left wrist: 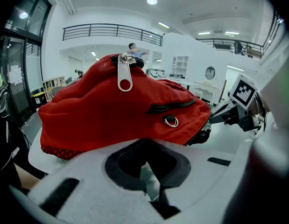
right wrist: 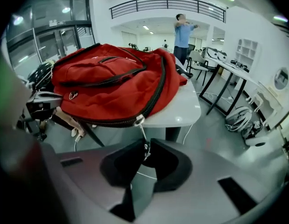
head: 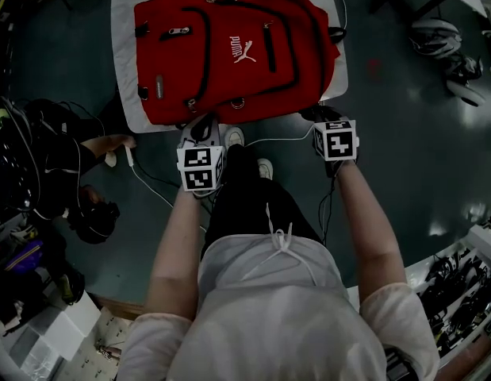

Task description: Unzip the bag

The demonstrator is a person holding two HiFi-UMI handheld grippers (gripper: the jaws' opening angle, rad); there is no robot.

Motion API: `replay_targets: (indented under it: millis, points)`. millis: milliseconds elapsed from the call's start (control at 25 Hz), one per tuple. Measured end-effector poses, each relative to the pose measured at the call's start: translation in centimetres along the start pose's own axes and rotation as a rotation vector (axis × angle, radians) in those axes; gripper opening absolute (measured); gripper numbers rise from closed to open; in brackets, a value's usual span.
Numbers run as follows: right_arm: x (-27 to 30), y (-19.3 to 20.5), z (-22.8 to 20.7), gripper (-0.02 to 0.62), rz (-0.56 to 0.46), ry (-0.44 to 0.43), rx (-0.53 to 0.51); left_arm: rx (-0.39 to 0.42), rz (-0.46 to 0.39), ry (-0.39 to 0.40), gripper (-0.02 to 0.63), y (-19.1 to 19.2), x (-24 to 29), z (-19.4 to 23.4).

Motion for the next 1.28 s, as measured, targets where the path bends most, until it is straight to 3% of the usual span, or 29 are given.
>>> replay_targets:
  millis: [80,160,240,520,600,760,1000,1280]
  points:
    - [-0.5,-0.1,0.5,0.059,-0.011,0.031,-0.004,0.045,0.019,-0.002,0.020,0.0,-0.3,-0.1]
    - [-1.4,-0.6,1.2,0.131,-0.040,0.052,-0.006,0.115,0.037,-0.002,0.020,0.0,-0.7,-0.5]
    - [-2.2,-1.5,2.4,0.146,-0.072,0.040,-0.031,0.135,0.026,-0.003,0.020,-0.4,-1.6,-0.9]
    - [-6.0,-6.6,6.9,0.144,-0.187,-0.072,-0.078,-0.077,-0.125,0.030,0.020,-6.0,-6.2,-0.9]
    - [-7.7,-8.3,8.4,0.139,-0.234,-0.104,-0.088,-0.098,-0.153,0.048,0.020,-7.8,-7.5,-1.0]
    - [-12.1,-12.0,10.9,0.046,-0.387,-0.137,-0.116,-0.073,-0.246,0.063,0.020,-12.3,-10.5,-1.4]
    - [-18.3,-16.7,13.1,0.035,-0.609,-0.141,-0.168,-0.033,-0.429,0.092,0.020,-19.4,-15.2,-2.4]
    - [-21.5,-18.2,13.6,0.030,-0.719,-0.140,-0.150,0.029,-0.545,0.114,0.020,-23.2,-18.2,-3.7]
Point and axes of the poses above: the fingertips, and each gripper's own axes: x forward along the fingers, z to its left, y out of its underside, the point moved 3 cm from there along -x, backward along the fingers, and after that the axes turned 8 degrees about -y, right-handed, at the moved point
